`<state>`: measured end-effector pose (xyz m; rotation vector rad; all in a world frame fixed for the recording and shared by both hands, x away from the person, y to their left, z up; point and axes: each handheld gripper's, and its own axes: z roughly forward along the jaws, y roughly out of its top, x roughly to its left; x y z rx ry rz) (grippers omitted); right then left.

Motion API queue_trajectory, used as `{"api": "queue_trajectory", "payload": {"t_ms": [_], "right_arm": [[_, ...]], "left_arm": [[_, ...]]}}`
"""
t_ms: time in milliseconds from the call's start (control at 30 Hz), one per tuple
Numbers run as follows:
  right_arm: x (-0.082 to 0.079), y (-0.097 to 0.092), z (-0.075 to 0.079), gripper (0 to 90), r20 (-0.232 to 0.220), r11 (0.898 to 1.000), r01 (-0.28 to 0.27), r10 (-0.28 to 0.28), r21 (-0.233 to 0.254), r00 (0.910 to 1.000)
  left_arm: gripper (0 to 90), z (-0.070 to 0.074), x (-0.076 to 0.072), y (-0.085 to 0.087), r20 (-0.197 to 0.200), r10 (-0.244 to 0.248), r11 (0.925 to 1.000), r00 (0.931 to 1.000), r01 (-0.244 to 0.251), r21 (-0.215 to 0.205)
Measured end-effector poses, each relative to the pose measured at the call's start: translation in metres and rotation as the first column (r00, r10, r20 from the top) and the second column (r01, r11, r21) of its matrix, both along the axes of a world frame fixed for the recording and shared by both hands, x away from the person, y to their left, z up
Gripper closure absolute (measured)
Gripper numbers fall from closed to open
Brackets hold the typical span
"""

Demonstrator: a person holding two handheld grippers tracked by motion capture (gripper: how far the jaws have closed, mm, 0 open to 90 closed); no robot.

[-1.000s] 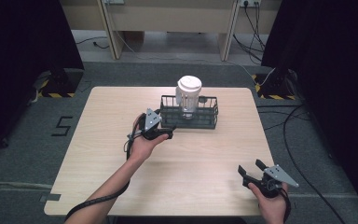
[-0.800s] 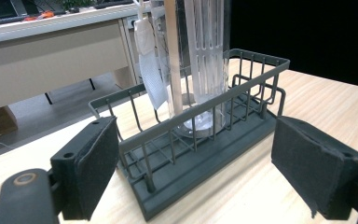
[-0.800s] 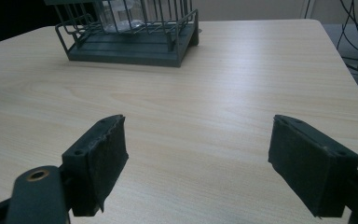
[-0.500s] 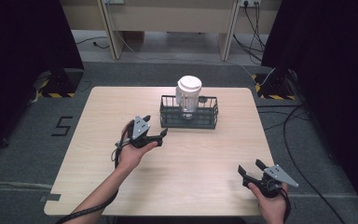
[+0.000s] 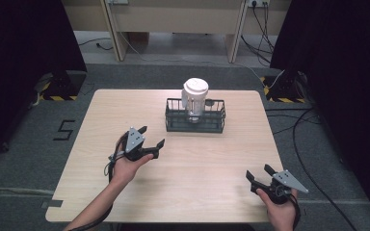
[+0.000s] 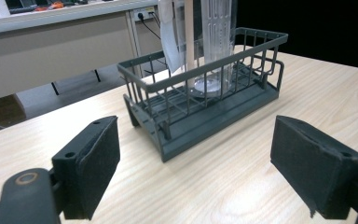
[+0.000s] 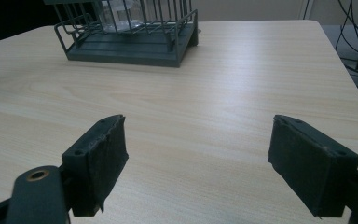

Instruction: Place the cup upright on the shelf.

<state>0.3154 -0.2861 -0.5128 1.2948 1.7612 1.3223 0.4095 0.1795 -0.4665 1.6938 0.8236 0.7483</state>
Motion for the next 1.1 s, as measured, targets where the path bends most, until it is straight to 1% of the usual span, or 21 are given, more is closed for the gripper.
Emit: {"api": "queue_trajectory", "payload": {"t_ms": [100, 600, 833, 1000, 1100], "right_arm": [[0.000, 0.000, 0.000, 19.7, -0.001, 1.000, 0.000, 0.000, -0.001, 1.0000], [0.000, 0.000, 0.000, 19.7, 0.003, 1.000, 0.004, -0.004, -0.001, 1.0000], [0.000, 0.000, 0.000, 19.7, 0.004, 1.000, 0.005, -0.005, -0.001, 1.0000], [0.000, 0.000, 0.000, 19.7, 0.005, 1.000, 0.005, -0.005, -0.002, 1.0000], [0.000, 0.000, 0.000, 19.7, 0.005, 1.000, 0.006, -0.006, -0.001, 1.0000]], "left_arm": [[15.4, -0.001, -0.002, 0.006, -0.003, 0.009, 0.9999, 1.0000, -0.009, -0.007], [15.7, -0.010, -0.020, 0.037, -0.013, 0.048, 0.9988, 0.9987, -0.048, 0.003], [15.8, -0.013, -0.029, 0.051, -0.016, 0.072, 0.9974, 0.9972, -0.072, -0.001], [15.8, -0.017, -0.036, 0.061, -0.023, 0.091, 0.9959, 0.9956, -0.091, -0.004], [15.9, -0.020, -0.040, 0.068, -0.030, 0.103, 0.9947, 0.9943, -0.103, 0.001]]}}
